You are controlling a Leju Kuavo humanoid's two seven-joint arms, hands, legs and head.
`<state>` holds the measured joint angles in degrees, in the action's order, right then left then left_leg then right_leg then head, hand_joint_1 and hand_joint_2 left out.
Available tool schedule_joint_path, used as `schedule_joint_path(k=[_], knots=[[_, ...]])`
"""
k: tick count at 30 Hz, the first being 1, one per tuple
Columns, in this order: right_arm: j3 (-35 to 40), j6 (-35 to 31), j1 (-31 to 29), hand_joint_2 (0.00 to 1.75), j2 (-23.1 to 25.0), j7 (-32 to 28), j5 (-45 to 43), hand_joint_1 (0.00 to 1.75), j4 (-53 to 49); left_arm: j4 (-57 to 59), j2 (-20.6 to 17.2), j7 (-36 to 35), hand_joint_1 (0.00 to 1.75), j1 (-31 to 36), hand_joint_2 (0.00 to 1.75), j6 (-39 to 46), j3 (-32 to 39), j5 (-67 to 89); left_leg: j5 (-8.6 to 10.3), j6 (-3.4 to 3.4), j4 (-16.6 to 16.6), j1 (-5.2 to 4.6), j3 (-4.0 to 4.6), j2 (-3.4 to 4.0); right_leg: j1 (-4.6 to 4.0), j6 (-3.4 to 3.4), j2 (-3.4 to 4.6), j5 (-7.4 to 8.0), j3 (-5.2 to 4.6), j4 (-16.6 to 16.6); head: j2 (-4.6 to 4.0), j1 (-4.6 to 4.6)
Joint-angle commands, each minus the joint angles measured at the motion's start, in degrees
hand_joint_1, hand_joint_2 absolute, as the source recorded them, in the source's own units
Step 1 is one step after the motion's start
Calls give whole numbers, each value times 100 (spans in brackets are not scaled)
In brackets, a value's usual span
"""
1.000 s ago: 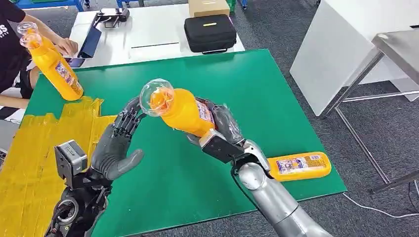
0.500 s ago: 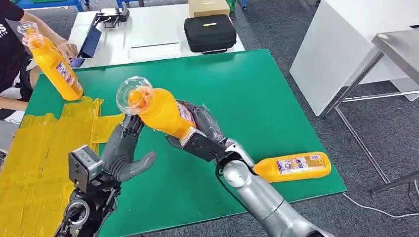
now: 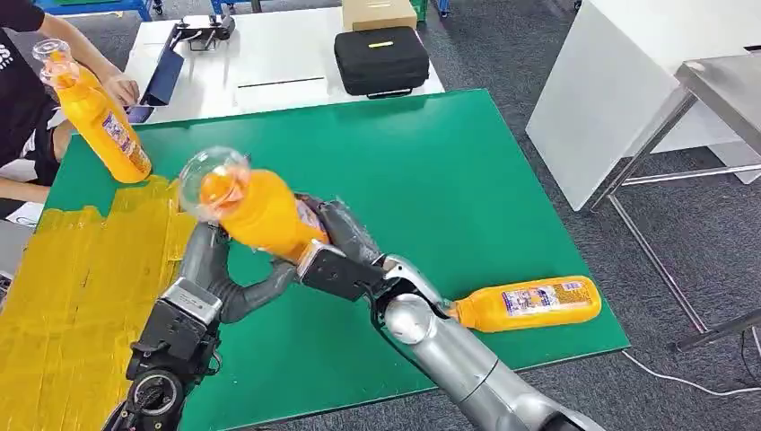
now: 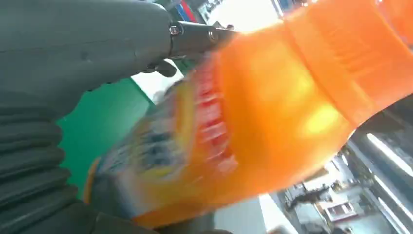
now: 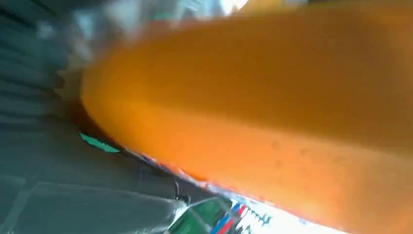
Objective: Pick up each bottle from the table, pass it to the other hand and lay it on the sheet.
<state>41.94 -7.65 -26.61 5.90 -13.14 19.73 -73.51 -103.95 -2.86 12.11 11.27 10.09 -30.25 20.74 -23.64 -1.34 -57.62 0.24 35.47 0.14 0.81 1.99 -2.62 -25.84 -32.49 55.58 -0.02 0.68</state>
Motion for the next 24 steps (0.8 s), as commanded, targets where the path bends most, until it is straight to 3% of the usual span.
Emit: schedule_joint_path(k=[1, 12, 15, 16, 24], knots=[[1081, 210, -310, 175, -141, 143, 567, 175, 69, 517, 90, -125, 0, 321, 175, 144, -8, 41, -4, 6, 4, 1, -17, -1, 0, -8, 13, -5, 18, -5, 0, 4], [1081, 210, -310, 175, -141, 143, 567, 175, 69, 517, 90, -125, 0, 321, 175, 144, -8, 41, -3, 4, 3, 1, -14, -4, 0, -7, 9, -5, 15, -5, 0, 0], [1081, 210, -310, 175, -141, 143, 567, 175, 69, 517, 90, -125, 0, 321, 175, 144, -8, 41, -18, 11, 6, 3, -55, -5, 1, -17, 27, -20, 59, -10, 0, 2], [1081, 210, -310, 175, -141, 143, 567, 175, 69, 517, 90, -125, 0, 321, 175, 144, -8, 41, -4, 5, 5, 0, -19, -3, 2, -7, 12, -6, 19, -6, 0, 2], [1309, 303, -301, 175, -186, 186, 975, 175, -2, 627, 120, -207, 0, 303, 175, 125, 67, -143, -6, 5, 4, 2, -23, -2, 0, -8, 14, -7, 24, -7, 0, 2]])
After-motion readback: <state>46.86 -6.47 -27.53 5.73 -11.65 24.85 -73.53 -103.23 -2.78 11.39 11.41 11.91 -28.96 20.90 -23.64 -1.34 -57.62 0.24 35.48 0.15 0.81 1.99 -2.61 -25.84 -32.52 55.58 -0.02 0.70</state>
